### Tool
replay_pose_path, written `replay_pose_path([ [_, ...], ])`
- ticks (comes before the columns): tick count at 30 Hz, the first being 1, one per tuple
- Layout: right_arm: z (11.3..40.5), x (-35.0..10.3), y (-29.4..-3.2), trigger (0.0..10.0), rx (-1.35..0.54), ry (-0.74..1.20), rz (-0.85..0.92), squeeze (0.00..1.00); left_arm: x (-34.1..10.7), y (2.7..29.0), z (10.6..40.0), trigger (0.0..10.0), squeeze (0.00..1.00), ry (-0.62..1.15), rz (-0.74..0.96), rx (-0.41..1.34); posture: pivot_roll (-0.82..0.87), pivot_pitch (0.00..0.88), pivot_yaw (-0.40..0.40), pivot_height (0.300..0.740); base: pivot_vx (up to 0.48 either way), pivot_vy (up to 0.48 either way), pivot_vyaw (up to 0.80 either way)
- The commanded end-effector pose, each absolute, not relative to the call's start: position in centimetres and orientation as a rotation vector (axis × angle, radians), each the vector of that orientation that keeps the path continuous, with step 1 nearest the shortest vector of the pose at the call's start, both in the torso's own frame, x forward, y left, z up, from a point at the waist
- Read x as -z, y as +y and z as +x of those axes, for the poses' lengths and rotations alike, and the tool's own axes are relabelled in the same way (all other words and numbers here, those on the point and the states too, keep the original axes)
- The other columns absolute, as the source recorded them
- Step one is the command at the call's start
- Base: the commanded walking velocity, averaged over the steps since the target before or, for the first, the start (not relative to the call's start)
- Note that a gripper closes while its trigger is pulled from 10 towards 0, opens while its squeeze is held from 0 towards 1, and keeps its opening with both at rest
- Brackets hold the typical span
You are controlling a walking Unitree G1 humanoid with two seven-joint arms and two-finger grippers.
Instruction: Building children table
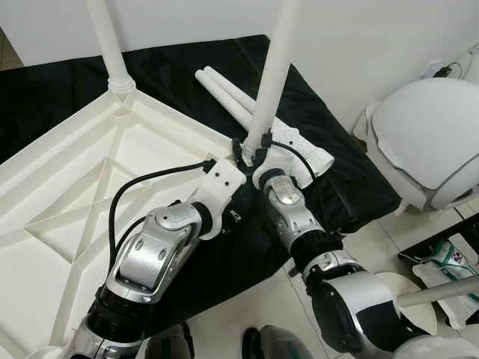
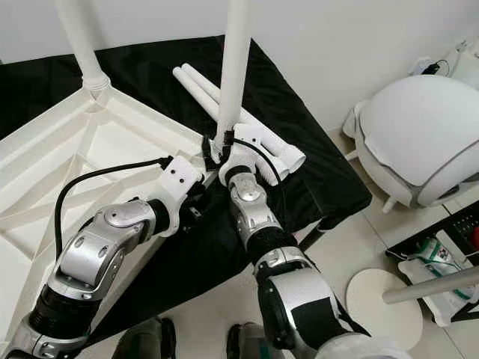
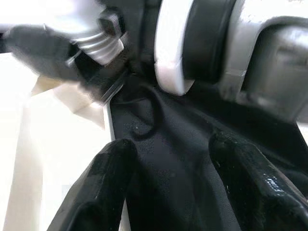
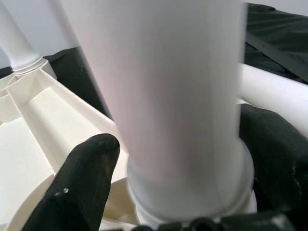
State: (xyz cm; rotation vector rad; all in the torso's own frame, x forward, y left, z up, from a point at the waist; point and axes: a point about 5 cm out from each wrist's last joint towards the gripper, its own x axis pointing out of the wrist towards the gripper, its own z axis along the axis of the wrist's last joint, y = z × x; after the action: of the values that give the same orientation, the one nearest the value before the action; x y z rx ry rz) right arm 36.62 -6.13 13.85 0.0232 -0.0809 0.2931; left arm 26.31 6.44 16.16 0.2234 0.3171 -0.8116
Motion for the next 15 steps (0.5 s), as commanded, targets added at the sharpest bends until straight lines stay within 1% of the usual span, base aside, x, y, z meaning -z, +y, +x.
replay_pose_path([
  [1,36.6,-13.6,-6.7,10.0,-0.305,-0.073,0.027,0.00,-15.8,6.6,26.6,10.0,0.00,0.323,0.240,0.742,0.00,0.042,-0.060,0.740,0.000,0.000,0.00],
  [4,37.0,-14.1,-7.9,10.0,-0.333,-0.089,0.010,0.00,-15.8,6.4,26.6,10.0,0.00,0.322,0.243,0.751,0.00,0.036,-0.059,0.740,0.000,0.000,0.00],
  [5,37.0,-14.1,-7.9,10.0,-0.333,-0.089,0.010,0.00,-15.8,6.4,26.6,10.0,0.00,0.322,0.243,0.751,0.00,0.036,-0.059,0.740,0.000,0.000,0.00],
  [6,37.1,-14.4,-8.5,10.0,-0.346,-0.101,-0.003,0.00,-15.7,6.3,26.5,10.0,0.00,0.322,0.246,0.759,-0.01,0.033,-0.057,0.740,0.000,0.000,0.00],
  [7,37.1,-14.4,-8.5,10.0,-0.346,-0.101,-0.003,0.00,-15.7,6.3,26.5,10.0,0.00,0.322,0.246,0.759,-0.01,0.033,-0.057,0.740,0.000,0.000,0.00],
  [9,37.4,-15.0,-9.7,10.0,-0.371,-0.114,-0.023,0.00,-15.7,6.2,26.5,10.0,0.00,0.322,0.251,0.772,-0.01,0.028,-0.054,0.740,0.000,0.000,0.00],
  [11,37.4,-15.0,-9.7,10.0,-0.371,-0.114,-0.023,0.00,-15.7,6.2,26.5,10.0,0.00,0.322,0.251,0.772,-0.01,0.028,-0.054,0.740,0.000,0.000,0.00],
  [14,37.7,-15.5,-10.7,10.0,-0.457,-0.117,-0.048,0.00,-15.7,6.0,26.5,10.0,0.00,0.321,0.256,0.783,-0.01,0.019,-0.049,0.740,0.000,0.000,0.00],
  [15,37.7,-15.5,-10.7,10.0,-0.457,-0.117,-0.048,0.00,-15.7,6.0,26.5,10.0,0.00,0.321,0.256,0.783,-0.01,0.019,-0.049,0.740,0.000,0.000,0.00],
])
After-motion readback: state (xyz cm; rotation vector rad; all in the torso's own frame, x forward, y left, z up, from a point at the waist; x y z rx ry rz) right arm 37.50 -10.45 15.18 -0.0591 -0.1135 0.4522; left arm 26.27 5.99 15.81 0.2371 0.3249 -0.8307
